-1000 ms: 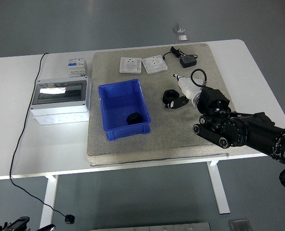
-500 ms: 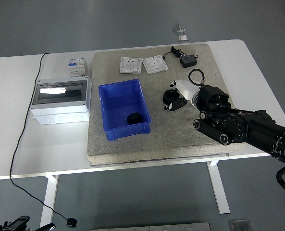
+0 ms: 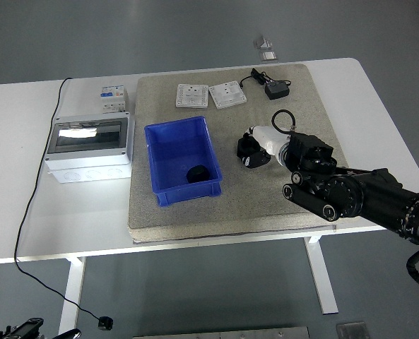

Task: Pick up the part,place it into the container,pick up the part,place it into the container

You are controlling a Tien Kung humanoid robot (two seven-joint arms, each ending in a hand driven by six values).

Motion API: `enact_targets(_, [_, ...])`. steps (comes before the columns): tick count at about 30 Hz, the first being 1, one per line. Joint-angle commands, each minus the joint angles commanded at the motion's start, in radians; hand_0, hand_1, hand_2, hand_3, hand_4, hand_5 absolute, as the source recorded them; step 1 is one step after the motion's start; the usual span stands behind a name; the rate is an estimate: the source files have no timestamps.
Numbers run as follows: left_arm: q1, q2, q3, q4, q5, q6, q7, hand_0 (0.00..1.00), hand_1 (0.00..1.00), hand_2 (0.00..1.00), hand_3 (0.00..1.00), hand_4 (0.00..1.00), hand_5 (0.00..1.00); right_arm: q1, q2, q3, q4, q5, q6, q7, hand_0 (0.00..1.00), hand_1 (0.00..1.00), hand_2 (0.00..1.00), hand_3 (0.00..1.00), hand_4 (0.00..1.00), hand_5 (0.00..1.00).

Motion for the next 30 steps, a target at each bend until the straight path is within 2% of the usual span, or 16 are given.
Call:
enact_targets(5, [0.001,0.000,0.001,0.000,-0.002,0.000,-0.001,0.660,0.664,0.661,0.576,0.657,0.594,-0.010,0.000,-0.012,0.010,-0.014,-0.034,0.002,0.774,0.667,0.672,0.683,0.624,0.321])
enact_targets(6, [0.001,0.000,0.001,0.000,-0.002,0.000,0.000,0.660,0.664,0.661,0.576,0.656,0.594,-0.011,0.000,-0.016,0.012,-0.017,-0.046,0.004,0.525,0.396,0.607,0.662,0.389,0.074])
enact_targets(11, [0.001,0.001,0.000,0.000,-0.001,0.000,0.000,0.660,0.664,0.661,0.576,0.656,0.594,-0.017,0.000,-0.043,0.021,-0.017,-0.109,0.012,0.525,0.396,0.607,0.662,0.389,0.074])
enact_targets(12, [0.001,0.001,0.000,0.000,-0.001,0.000,0.000,0.660,0.664,0.661,0.575,0.654,0.590,-0.018,0.000,-0.049,0.023,-0.015,-0.122,0.014,0.417,0.249,0.566,0.579,0.047,0.002])
enact_targets(17, [0.001,0.001,-0.001,0.000,-0.001,0.000,0.001,0.660,0.664,0.661,0.575,0.654,0.590,-0.024,0.000,-0.086,0.030,0.018,-0.192,0.033,0.417,0.249,0.566,0.579,0.047,0.002])
enact_targets(18, [0.001,0.000,-0.001,0.000,-0.002,0.000,0.001,0.660,0.664,0.661,0.575,0.654,0.589,-0.025,0.000,-0.085,0.036,0.020,-0.210,0.039,0.397,0.224,0.525,0.505,0.132,0.002])
enact_targets(21, [0.002,0.000,0.002,0.000,-0.008,0.002,0.000,0.660,0.664,0.661,0.575,0.654,0.589,-0.024,-0.006,-0.049,0.058,-0.003,-0.244,0.049,0.397,0.224,0.525,0.505,0.132,0.002])
enact_targets(29, [0.005,-0.001,0.008,-0.001,-0.017,0.006,0.000,0.660,0.665,0.661,0.574,0.653,0.590,-0.034,-0.074,0.145,0.235,-0.183,-0.334,0.087,0.409,0.224,0.515,0.495,0.128,0.002])
enact_targets(30, [0.006,-0.001,0.007,-0.001,-0.016,0.006,0.000,0.660,0.665,0.662,0.572,0.651,0.594,-0.037,-0.078,0.165,0.261,-0.202,-0.342,0.096,0.452,0.230,0.512,0.489,0.136,0.002])
